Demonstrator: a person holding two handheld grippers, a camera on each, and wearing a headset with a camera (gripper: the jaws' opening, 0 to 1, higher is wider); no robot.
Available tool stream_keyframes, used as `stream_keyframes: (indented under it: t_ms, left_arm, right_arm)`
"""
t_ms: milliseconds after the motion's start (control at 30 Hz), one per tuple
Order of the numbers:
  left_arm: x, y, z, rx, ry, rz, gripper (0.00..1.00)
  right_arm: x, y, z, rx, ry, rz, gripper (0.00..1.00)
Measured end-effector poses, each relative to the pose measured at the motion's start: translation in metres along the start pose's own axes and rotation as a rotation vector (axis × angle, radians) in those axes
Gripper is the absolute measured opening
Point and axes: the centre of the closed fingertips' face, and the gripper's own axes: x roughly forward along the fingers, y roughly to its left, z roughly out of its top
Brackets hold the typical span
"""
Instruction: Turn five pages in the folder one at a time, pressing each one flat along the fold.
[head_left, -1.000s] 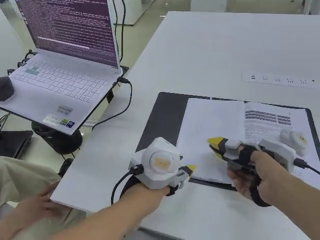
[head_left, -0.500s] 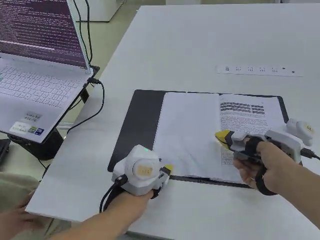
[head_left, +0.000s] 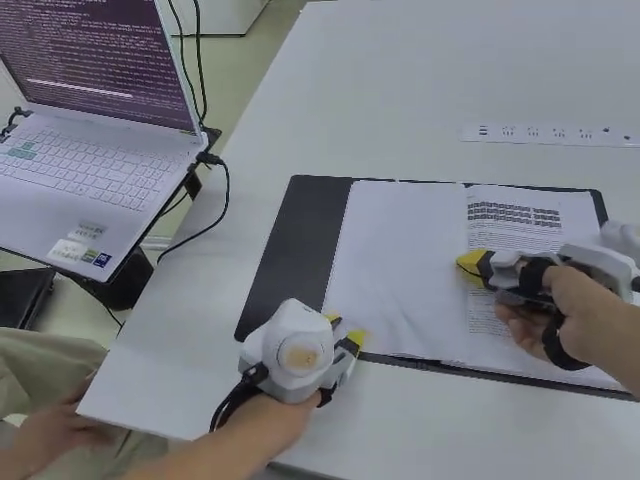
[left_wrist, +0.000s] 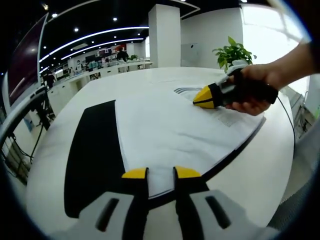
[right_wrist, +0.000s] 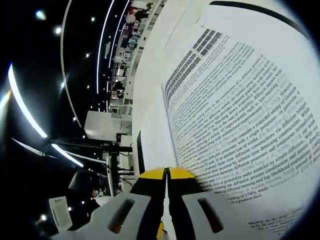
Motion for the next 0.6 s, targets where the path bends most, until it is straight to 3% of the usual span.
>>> stream_keyframes:
  t_ms: [600]
  left_arm:
    - [0.001,0.003,-0.001,-0.022,-0.006,0.002,0.18]
  right_arm:
    - [0.033,0.010,0.030,0.119,-0.014,0.061,0.00]
